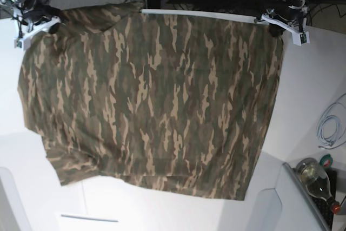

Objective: Layout the t-shirt on the table in an organized manner, then fold the t-shirt properly
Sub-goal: 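Lift the held edge with both grippers and drag it away from the hem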

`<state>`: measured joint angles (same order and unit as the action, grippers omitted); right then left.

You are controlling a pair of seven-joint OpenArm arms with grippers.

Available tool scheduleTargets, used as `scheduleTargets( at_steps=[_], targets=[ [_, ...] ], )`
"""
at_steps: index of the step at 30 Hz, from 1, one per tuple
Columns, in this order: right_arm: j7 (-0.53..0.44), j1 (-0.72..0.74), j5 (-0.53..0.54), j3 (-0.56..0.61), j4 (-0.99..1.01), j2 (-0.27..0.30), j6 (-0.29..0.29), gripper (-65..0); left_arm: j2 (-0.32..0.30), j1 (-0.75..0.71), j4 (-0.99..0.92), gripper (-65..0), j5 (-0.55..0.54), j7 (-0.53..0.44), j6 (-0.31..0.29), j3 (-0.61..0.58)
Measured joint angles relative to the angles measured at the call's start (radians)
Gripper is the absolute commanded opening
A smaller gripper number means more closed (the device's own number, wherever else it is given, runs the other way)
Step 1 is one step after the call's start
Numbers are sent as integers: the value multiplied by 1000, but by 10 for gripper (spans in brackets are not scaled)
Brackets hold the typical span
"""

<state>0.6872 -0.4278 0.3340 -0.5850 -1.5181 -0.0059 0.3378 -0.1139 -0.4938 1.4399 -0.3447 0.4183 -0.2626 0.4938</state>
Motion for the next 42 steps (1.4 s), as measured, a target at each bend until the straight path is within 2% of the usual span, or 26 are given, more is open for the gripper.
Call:
scheduleTargets(
  at_steps=[2, 13, 17, 19, 24, 27, 34, 38, 42],
  targets=[
    [22, -6, -6, 0, -28, -11, 0, -642, 0, -16, 33, -650, 1, 9, 2, 0],
    [277, -5, 0, 0, -345, -8, 9, -647, -1, -149, 374, -650, 0, 15, 2, -5],
    [292, -3, 0, -1, -346, -5, 8, -647, -6, -148, 407, -650, 1, 122, 0, -1],
    [289, 2, 5, -26, -311, -5, 8, -647, -7, -149, 400, -650, 7, 119, 0, 0],
    [264, 4, -3, -38, -189, 10, 8, -647, 3, -146, 291, -650, 141, 119, -2, 0],
    [250, 18, 4, -38, -141, 34, -8, -647, 3, -140, 255, -650, 139, 87, 0, 1],
    [253, 11, 3, -31, -191, 30, -9, -647, 24, -138, 317, -650, 155, 76, -2, 27],
    [332, 30, -1, -29, -239, 35, -12, -647, 29, -134, 355, -650, 152, 75, 0, 13],
    [397, 97, 0, -29, -288, 36, -16, -647, 18, -123, 396, -650, 159, 80, 1, -50]
  ],
)
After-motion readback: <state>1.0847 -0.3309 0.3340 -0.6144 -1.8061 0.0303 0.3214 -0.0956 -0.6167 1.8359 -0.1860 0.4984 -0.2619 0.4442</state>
